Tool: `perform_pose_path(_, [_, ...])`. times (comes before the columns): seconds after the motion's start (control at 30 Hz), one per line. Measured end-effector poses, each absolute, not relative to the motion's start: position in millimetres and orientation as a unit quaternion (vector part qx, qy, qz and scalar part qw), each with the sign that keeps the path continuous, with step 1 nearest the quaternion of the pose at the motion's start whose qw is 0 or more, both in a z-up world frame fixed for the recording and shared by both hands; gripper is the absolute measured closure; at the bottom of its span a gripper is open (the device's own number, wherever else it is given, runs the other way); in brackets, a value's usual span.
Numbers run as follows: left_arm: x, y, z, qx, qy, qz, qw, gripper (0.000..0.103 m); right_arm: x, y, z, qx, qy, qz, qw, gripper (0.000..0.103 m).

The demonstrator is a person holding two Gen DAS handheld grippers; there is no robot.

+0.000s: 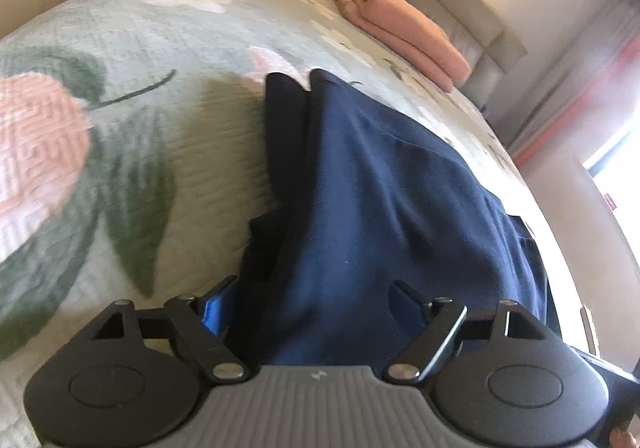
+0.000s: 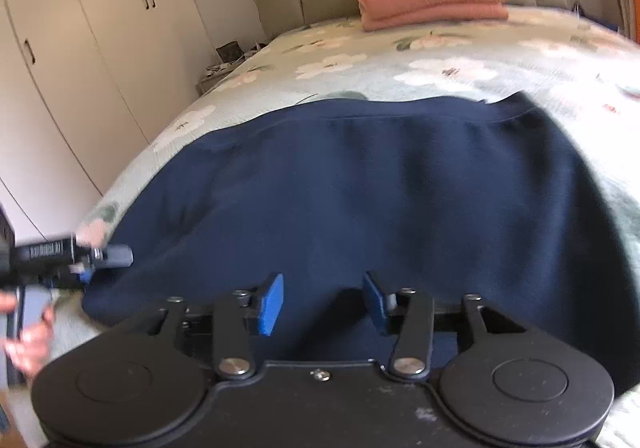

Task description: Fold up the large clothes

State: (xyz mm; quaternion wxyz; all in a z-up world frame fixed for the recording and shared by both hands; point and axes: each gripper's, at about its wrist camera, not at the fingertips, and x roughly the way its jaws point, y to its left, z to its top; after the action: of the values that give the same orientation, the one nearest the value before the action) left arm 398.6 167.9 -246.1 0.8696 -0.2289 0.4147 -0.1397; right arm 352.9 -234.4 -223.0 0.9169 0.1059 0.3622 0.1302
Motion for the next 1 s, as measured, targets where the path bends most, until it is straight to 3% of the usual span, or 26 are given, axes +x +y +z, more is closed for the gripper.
perform_pose_path(0.2, [406,154,-253,-0.213,0.395,-0.158,0.879,0.021,327,-272,-235,0.028,0.331,0.021,0.943,0.047])
perform_pose_path(0.4, [417,144,-260,-0.224,0.379,-0.167,0.882,0.024,327,-308,-237,0.076,0.326,-0.002,0.942,0.047])
perform_pose_path(0.43, [417,144,-261,-0.225,0.376,-0.168,0.883,0.026,327,-308,-236,0.068,0.318,-0.006,0.945,0.046])
perform_pose_path(0.47, [417,145,-262,-0.226,0.374,-0.169,0.883,0.027,328,-308,-234,0.054,0.31,-0.018,0.949,0.039])
perform_pose_path(0.63, [416,157,-269,-0.255,0.371,-0.157,0.879,0.052,342,-335,-240,0.055,0.31,-0.068,0.947,0.036])
perform_pose_path(1.0, [425,161,-270,-0.269,0.38,-0.172,0.868,0.049,340,-345,-240,0.069,0.309,-0.041,0.948,0.035])
